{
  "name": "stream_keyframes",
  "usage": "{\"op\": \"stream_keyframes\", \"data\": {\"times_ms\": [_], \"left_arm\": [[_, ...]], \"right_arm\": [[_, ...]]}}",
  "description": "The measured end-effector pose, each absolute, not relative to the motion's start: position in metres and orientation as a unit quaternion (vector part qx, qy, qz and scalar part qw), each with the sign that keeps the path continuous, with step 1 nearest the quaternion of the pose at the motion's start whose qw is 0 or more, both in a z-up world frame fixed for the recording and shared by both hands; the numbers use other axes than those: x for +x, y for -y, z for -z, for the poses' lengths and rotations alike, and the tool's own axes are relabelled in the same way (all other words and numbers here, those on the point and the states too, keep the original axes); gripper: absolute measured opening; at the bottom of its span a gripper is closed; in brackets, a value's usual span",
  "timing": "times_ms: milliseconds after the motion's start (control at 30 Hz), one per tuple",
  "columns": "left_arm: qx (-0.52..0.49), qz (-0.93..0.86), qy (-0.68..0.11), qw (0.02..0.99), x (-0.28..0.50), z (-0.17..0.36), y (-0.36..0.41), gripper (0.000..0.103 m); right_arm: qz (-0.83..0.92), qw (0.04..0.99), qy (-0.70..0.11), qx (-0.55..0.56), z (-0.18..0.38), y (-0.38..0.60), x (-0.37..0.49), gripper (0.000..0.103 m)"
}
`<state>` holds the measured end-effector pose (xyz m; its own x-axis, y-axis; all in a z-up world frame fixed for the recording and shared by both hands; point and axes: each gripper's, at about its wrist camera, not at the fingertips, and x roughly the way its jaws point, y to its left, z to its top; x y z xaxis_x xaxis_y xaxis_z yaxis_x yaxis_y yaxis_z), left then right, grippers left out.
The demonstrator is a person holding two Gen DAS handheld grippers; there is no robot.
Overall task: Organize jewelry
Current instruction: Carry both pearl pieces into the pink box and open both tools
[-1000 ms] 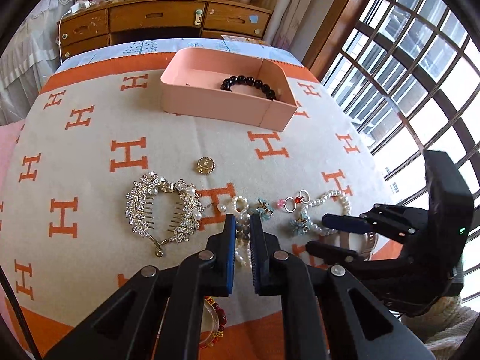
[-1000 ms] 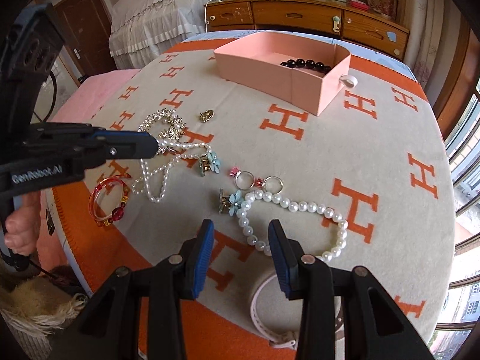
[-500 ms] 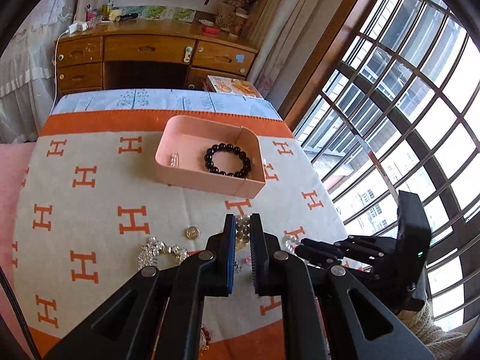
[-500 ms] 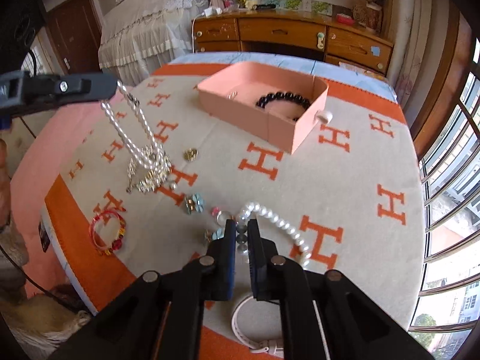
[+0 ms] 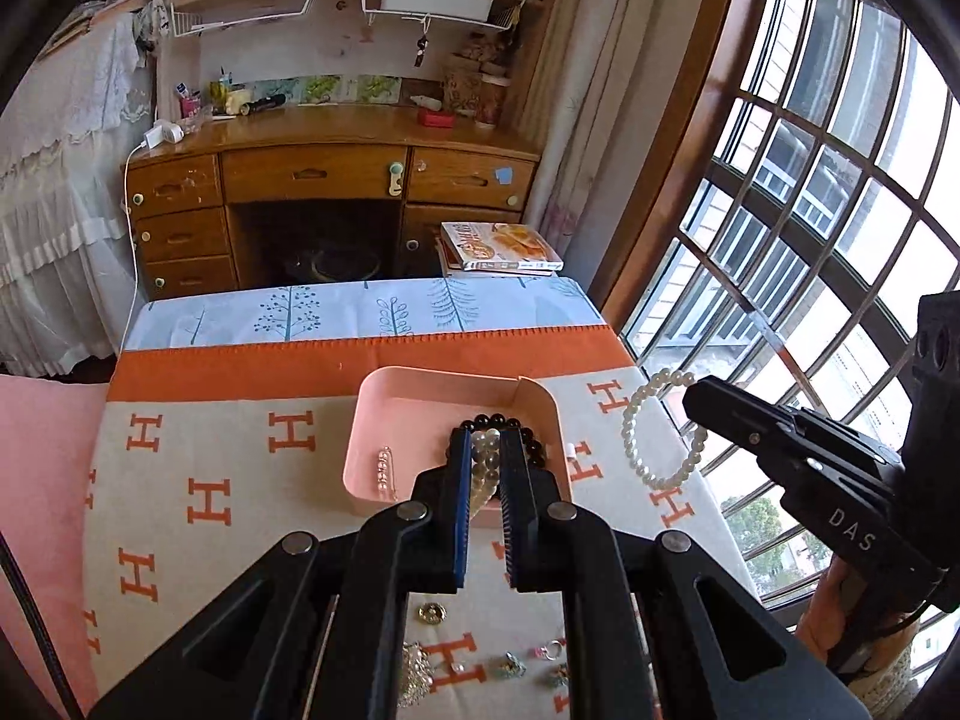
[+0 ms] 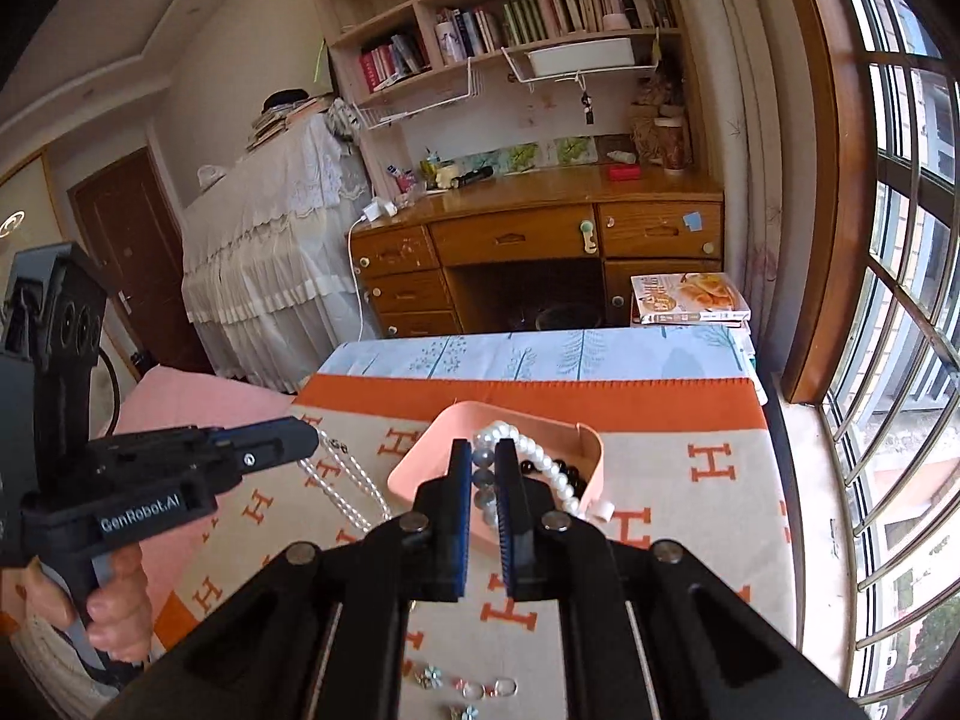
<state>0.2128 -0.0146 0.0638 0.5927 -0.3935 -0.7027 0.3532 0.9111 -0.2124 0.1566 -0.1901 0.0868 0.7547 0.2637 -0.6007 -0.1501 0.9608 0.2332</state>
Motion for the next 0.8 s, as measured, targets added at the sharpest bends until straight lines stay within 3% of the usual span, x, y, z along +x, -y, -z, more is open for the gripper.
{"op": "stream_keyframes", "data": {"times_ms": [500,567,633,700,800], "left_arm": [[-0.023,0.170,-0.456,0.873,0.308,0.030,0.038,0.007],[-0.015,0.170,-0.463,0.870,0.308,0.038,0.039,0.011],[-0.005,0.167,-0.462,0.871,0.306,0.042,0.038,0.031],[0.001,0.162,-0.456,0.875,0.304,0.043,0.035,0.040],[0.001,0.160,-0.452,0.877,0.299,0.041,0.028,0.042]], "right_arm": [[-0.075,0.898,-0.420,0.110,0.001,0.176,0.249,0.008],[-0.072,0.890,-0.438,0.106,0.010,0.173,0.252,0.009],[-0.072,0.885,-0.448,0.107,0.017,0.173,0.254,0.009],[-0.072,0.885,-0.448,0.108,0.019,0.174,0.252,0.010],[-0.073,0.888,-0.442,0.107,0.017,0.173,0.248,0.012]]}}
